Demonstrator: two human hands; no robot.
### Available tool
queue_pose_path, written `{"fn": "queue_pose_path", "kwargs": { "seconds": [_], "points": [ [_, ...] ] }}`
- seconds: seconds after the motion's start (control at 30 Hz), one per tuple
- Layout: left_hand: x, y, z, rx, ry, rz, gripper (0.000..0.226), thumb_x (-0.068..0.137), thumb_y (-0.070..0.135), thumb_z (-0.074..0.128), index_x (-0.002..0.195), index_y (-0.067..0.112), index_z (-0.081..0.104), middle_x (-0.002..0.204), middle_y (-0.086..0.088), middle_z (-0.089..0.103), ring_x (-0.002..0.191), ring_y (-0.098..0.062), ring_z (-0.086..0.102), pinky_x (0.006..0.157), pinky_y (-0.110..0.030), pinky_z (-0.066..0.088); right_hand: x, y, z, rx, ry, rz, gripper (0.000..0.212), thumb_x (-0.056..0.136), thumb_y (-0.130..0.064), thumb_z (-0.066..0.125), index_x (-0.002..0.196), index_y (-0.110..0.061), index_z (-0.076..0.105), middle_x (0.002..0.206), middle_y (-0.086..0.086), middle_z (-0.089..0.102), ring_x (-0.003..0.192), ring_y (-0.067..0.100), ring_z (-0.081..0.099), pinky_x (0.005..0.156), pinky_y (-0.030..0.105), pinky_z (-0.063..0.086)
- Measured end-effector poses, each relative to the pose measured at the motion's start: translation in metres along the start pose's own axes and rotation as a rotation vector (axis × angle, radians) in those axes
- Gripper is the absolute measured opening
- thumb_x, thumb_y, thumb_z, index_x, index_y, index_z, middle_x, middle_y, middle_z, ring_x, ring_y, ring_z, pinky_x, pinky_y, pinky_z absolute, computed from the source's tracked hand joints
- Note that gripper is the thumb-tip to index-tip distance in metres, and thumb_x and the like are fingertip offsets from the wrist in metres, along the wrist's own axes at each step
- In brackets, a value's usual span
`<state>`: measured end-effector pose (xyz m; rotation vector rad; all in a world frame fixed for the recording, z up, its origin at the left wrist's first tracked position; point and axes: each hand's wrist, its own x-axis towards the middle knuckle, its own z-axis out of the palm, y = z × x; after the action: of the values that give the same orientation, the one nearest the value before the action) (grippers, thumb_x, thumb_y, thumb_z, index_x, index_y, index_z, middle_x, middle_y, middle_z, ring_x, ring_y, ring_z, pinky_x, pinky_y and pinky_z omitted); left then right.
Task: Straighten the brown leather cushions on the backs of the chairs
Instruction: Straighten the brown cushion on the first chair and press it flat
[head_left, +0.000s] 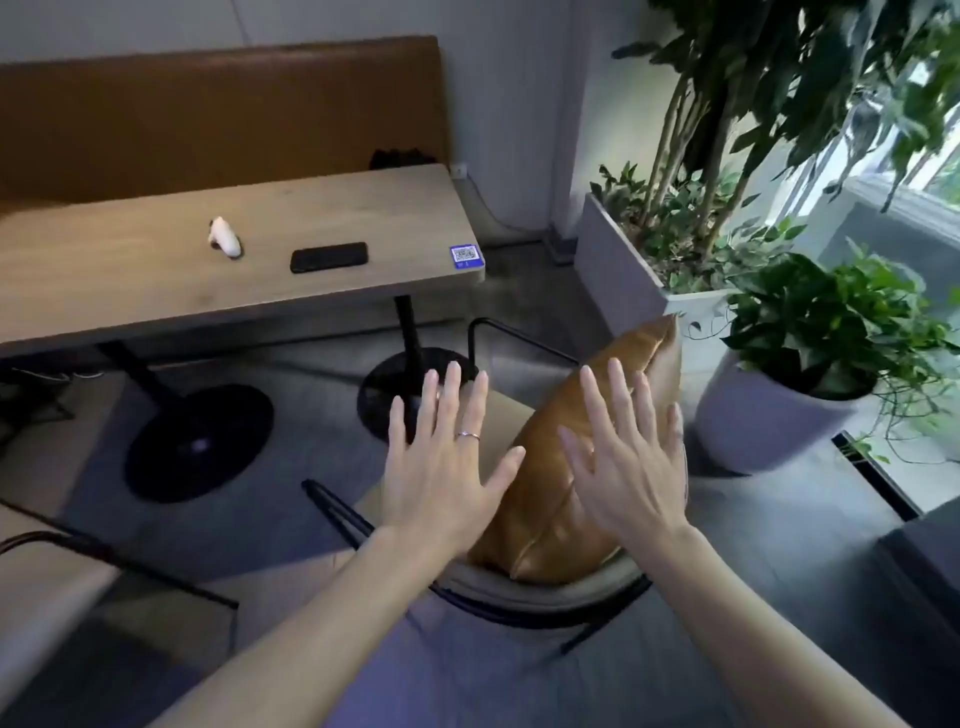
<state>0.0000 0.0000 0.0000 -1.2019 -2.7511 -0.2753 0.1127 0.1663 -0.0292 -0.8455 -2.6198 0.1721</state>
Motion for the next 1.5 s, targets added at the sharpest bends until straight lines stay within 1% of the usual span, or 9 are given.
{"fn": "queue_pose_path", "kwargs": {
  "seconds": [0.3, 0.5, 0.6, 0.73, 0.9, 1.03, 1.1, 1.17, 1.5],
  "points": [
    [-0.027, 0.02, 0.07, -0.103, -0.27, -0.115, 0.087, 0.087, 0.075, -0.004, 0.163, 0.033, -0.002, 0.174, -0.003, -0.003, 0.159, -0.021, -0.007, 0.127, -0.049, 0.003, -0.029, 0.014, 0.054, 0.173, -0.084, 0.18, 0.064, 0.099, -0.059, 0.02, 0.157, -0.034, 0.029, 0.17, 0.001, 0.017, 0.156, 0.028, 0.01, 0.121, 0.062, 0.015],
    [-0.041, 0.028, 0.085, -0.551, -0.396, -0.396, 0.077, 0.096, 0.072, 0.016, 0.16, 0.031, 0.027, 0.168, -0.006, 0.029, 0.153, -0.027, 0.025, 0.122, -0.049, 0.021, -0.033, 0.016, 0.057, 0.239, -0.084, 0.181, 0.06, 0.1, -0.055, 0.02, 0.155, -0.036, 0.032, 0.17, -0.001, 0.018, 0.156, 0.026, 0.009, 0.121, 0.058, 0.014],
    [-0.051, 0.033, 0.089, -0.831, -0.406, -0.605, 0.104, 0.077, 0.095, 0.014, 0.154, 0.03, 0.041, 0.156, -0.004, 0.05, 0.144, -0.031, 0.041, 0.121, -0.049, 0.027, -0.036, 0.024, 0.054, 0.254, -0.025, 0.144, 0.052, 0.104, -0.044, 0.027, 0.151, -0.031, 0.043, 0.165, 0.002, 0.032, 0.154, 0.027, 0.021, 0.118, 0.056, 0.025],
    [-0.056, 0.04, 0.091, -0.971, -0.414, -0.864, 0.131, 0.053, 0.108, 0.02, 0.153, 0.028, 0.045, 0.157, -0.002, 0.046, 0.146, -0.033, 0.036, 0.12, -0.055, 0.028, -0.044, 0.045, 0.055, 0.349, 0.094, 0.14, 0.043, 0.104, -0.016, 0.039, 0.146, -0.016, 0.05, 0.155, 0.008, 0.048, 0.147, 0.031, 0.038, 0.113, 0.053, 0.039],
    [-0.059, 0.052, 0.08, -1.146, -0.376, -1.107, 0.111, 0.074, 0.091, 0.046, 0.161, 0.024, 0.029, 0.17, -0.009, 0.02, 0.15, -0.035, 0.03, 0.119, -0.05, 0.027, -0.051, 0.067, 0.057, 0.415, -0.042, 0.455, 0.068, 0.089, -0.003, 0.045, 0.153, -0.021, 0.031, 0.16, 0.006, 0.036, 0.137, 0.036, 0.043, 0.102, 0.053, 0.043],
    [-0.058, 0.055, 0.084, -1.368, -0.283, -1.261, 0.155, 0.026, 0.102, 0.065, 0.159, 0.031, 0.029, 0.162, -0.005, 0.037, 0.144, -0.035, 0.041, 0.115, -0.057, 0.038, -0.056, 0.087, 0.072, 0.624, -0.312, 0.87, 0.088, 0.081, -0.018, 0.064, 0.156, -0.025, 0.018, 0.158, 0.014, 0.036, 0.135, 0.04, 0.045, 0.108, 0.054, 0.042],
    [-0.06, 0.056, 0.088, -1.486, -0.28, -1.297, 0.159, 0.013, 0.097, 0.071, 0.154, 0.034, 0.035, 0.152, -0.003, 0.051, 0.135, -0.035, 0.05, 0.11, -0.061, 0.042, -0.06, 0.092, 0.079, 0.875, -0.378, 1.066, 0.065, 0.083, -0.025, 0.067, 0.139, -0.025, 0.035, 0.139, 0.011, 0.054, 0.116, 0.036, 0.058, 0.097, 0.056, 0.051],
    [-0.059, 0.056, 0.089, -1.533, -0.252, -1.291, 0.151, 0.018, 0.093, 0.076, 0.151, 0.029, 0.041, 0.144, -0.002, 0.058, 0.128, -0.033, 0.056, 0.108, -0.058, 0.046, -0.064, 0.091, 0.083, 0.952, -0.382, 1.092, 0.044, 0.088, -0.025, 0.064, 0.124, -0.025, 0.039, 0.124, 0.008, 0.059, 0.097, 0.028, 0.063, 0.081, 0.051, 0.057],
    [-0.05, 0.026, 0.099, -1.536, -0.172, -1.231, 0.122, 0.037, 0.078, 0.084, 0.138, 0.015, 0.055, 0.128, -0.004, 0.066, 0.113, -0.03, 0.064, 0.103, -0.05, 0.052, -0.067, 0.077, 0.094, 0.979, -0.323, 1.043, 0.045, 0.083, -0.025, 0.071, 0.12, -0.021, 0.045, 0.115, 0.009, 0.065, 0.096, 0.031, 0.07, 0.078, 0.059, 0.062]
  ]
}}
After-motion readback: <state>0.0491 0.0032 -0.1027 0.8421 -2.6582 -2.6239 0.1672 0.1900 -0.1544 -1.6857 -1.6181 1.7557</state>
